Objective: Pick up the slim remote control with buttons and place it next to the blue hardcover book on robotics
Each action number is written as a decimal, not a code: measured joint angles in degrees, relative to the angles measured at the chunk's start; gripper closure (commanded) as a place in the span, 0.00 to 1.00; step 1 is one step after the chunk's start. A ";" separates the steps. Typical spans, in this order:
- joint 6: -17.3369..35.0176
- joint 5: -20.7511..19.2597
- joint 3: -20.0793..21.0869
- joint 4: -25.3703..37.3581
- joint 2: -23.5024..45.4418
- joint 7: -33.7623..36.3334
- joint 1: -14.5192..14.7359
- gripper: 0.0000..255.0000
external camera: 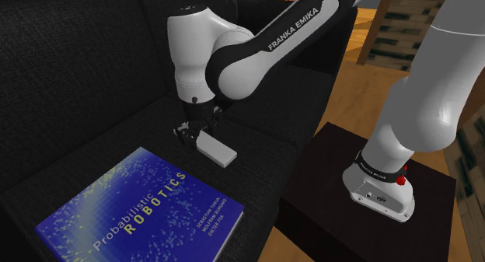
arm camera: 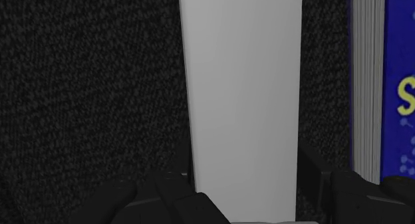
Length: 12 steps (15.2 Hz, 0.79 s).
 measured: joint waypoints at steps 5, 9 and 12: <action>3.04 -1.25 -0.10 -1.34 1.92 0.91 0.15 1.00; 3.24 -1.34 -0.10 -1.39 2.06 0.98 0.17 1.00; 3.26 -1.35 -0.10 -1.39 2.06 0.99 0.17 0.00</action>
